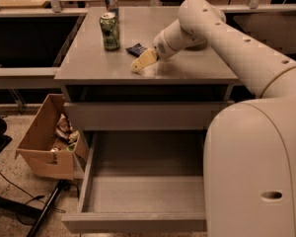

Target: Place rxbar blueberry into middle drawer

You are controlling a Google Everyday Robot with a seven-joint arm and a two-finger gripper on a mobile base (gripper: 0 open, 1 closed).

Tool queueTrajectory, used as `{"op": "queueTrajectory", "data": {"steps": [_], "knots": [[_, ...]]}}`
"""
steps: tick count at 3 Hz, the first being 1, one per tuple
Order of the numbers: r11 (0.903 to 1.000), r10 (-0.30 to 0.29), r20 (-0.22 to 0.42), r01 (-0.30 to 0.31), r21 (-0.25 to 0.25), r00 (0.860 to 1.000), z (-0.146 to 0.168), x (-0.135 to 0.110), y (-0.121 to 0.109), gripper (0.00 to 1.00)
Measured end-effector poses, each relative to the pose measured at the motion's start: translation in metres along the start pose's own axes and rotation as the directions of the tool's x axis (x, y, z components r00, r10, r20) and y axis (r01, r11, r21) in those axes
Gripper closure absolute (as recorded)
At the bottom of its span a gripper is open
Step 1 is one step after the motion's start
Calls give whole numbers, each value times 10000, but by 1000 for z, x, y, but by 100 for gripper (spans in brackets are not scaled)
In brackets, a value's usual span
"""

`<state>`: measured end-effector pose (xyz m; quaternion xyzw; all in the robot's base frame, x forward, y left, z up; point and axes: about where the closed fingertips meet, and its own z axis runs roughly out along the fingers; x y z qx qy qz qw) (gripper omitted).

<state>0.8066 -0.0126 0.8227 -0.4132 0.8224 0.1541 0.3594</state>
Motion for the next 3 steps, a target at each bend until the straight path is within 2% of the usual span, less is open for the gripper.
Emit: {"op": "queueTrajectory", "data": {"steps": [1, 2, 3], "knots": [[10000, 0, 0, 0, -1, 10000, 0, 0, 0, 70], [10000, 0, -1, 0, -1, 10000, 0, 0, 0, 99], [10000, 0, -1, 0, -1, 10000, 0, 0, 0, 100]]}}
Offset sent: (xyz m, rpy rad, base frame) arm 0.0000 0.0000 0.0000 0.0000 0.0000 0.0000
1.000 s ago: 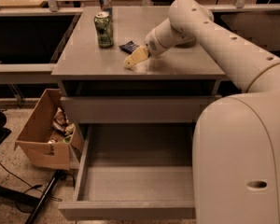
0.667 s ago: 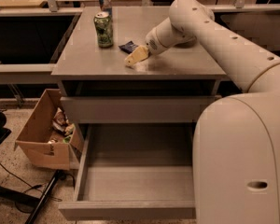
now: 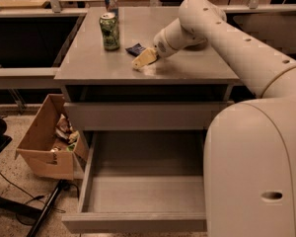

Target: Place rxbar blueberry into middle drawer

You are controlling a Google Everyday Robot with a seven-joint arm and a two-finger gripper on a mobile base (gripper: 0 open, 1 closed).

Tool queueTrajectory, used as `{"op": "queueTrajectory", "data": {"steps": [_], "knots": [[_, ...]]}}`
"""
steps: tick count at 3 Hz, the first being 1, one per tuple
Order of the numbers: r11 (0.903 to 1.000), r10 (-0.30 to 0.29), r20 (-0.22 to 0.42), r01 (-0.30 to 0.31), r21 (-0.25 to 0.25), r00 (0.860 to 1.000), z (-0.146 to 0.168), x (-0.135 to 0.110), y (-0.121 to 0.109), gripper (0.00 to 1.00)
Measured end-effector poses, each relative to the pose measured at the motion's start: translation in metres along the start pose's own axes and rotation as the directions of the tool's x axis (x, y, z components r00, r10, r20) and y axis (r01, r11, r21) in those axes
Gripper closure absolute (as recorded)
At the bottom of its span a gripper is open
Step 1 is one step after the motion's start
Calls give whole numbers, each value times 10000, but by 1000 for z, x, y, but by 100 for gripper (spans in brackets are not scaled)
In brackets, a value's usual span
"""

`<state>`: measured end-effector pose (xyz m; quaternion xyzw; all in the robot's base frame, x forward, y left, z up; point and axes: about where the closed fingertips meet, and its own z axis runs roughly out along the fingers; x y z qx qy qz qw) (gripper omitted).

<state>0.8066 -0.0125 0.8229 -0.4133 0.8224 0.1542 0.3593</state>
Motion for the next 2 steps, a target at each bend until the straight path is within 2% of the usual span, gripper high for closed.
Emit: {"op": "queueTrajectory", "data": {"steps": [2], "knots": [[10000, 0, 0, 0, 0, 10000, -11, -11, -1, 100]]}}
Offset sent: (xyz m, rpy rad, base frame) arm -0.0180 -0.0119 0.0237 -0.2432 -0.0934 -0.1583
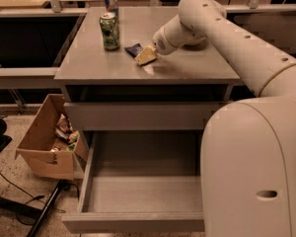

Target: Place rxbar blueberry into middle drawer

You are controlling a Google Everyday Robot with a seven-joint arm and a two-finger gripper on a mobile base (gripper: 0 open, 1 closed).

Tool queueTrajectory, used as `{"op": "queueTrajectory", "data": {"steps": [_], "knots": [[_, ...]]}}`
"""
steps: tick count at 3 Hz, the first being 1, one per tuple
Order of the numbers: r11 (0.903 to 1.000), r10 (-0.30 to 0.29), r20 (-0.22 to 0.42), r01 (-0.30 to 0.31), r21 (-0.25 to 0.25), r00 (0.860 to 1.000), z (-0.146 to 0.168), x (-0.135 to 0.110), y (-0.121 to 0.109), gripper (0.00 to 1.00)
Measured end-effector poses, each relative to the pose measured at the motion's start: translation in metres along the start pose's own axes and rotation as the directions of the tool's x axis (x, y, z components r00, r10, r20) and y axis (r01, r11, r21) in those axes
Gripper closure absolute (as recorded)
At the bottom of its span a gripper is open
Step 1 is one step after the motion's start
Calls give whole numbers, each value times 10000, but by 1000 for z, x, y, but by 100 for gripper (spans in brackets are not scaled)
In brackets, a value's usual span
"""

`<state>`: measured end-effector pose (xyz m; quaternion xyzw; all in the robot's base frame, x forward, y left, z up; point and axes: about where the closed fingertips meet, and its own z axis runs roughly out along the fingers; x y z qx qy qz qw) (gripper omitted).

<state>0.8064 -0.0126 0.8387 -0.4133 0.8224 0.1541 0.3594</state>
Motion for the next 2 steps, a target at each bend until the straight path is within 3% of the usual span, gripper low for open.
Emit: {"op": "queueTrajectory", "data": {"steps": [1, 2], "knots": [[9954, -128, -196, 146, 949, 9997, -11, -21, -1, 100], [9923, -95, -650, 174, 1224, 9978, -6, -6, -1, 100]]}}
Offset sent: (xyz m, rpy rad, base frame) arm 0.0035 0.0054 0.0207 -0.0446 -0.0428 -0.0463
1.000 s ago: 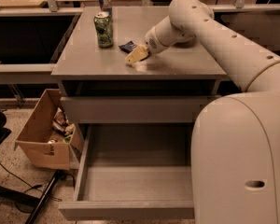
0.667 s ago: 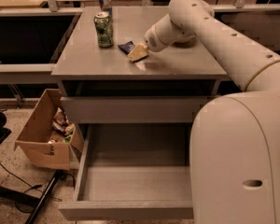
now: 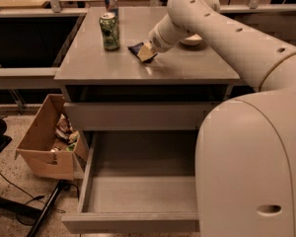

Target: Place rxbar blueberry into middle drawer

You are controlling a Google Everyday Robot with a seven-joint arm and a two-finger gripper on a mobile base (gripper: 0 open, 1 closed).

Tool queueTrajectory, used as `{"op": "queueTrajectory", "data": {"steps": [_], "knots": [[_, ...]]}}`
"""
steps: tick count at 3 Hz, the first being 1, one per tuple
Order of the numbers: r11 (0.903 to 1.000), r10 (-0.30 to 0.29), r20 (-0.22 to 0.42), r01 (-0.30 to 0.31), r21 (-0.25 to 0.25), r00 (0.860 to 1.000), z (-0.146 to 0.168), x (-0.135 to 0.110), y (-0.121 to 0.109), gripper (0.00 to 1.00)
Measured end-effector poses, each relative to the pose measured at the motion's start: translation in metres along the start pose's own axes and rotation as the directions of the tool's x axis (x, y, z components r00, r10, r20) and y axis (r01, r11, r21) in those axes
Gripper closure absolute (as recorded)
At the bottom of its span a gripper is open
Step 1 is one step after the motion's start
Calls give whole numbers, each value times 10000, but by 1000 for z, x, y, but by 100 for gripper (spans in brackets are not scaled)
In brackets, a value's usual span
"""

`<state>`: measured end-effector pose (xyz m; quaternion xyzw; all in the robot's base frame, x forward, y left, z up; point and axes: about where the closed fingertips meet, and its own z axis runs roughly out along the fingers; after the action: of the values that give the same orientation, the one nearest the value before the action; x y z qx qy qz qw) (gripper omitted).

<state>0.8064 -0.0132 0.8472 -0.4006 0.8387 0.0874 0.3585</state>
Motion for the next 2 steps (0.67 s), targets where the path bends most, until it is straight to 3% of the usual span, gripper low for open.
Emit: {"op": "queueTrajectory", "data": {"steps": [1, 2], "knots": [[10000, 0, 40, 1, -44, 10000, 0, -1, 0, 100], [9999, -10, 355, 14, -123, 9994, -23, 10, -8, 100]]}}
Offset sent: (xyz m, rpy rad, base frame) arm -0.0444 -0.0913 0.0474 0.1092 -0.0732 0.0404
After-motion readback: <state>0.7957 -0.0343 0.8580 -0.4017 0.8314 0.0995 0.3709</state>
